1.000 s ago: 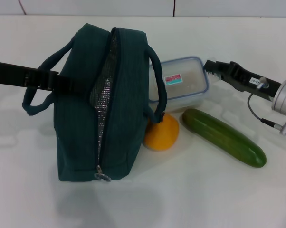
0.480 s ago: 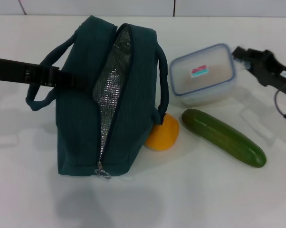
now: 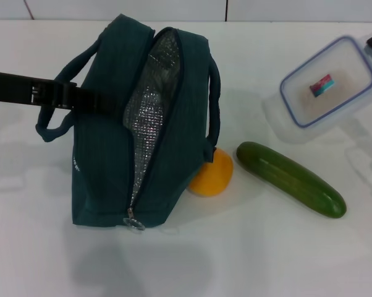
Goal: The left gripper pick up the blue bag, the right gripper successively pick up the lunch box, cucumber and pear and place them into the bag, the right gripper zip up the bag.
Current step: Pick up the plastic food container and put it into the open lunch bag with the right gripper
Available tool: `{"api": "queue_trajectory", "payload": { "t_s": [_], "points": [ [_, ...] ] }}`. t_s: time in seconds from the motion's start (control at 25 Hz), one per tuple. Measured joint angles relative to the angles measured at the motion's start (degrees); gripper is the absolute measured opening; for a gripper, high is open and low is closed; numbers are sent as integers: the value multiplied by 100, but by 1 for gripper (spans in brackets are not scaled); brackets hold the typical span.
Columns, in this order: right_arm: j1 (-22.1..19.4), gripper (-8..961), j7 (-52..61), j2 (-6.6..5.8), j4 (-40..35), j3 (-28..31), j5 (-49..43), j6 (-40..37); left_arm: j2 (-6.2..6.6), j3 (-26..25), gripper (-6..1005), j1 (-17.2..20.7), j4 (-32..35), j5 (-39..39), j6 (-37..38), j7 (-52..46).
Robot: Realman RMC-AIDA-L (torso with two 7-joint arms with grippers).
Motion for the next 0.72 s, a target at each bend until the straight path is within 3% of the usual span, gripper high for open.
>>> {"api": "queue_trajectory", "payload": {
  "t_s": [0.44, 0.72],
  "points": [
    [81, 97, 448, 22, 1, 8, 577, -763, -26, 51, 38, -50, -22, -126, -5, -11],
    [692, 101, 641, 72, 75, 13, 723, -1265, -22, 235, 38, -111, -55, -153, -27, -24]
  ]
}}
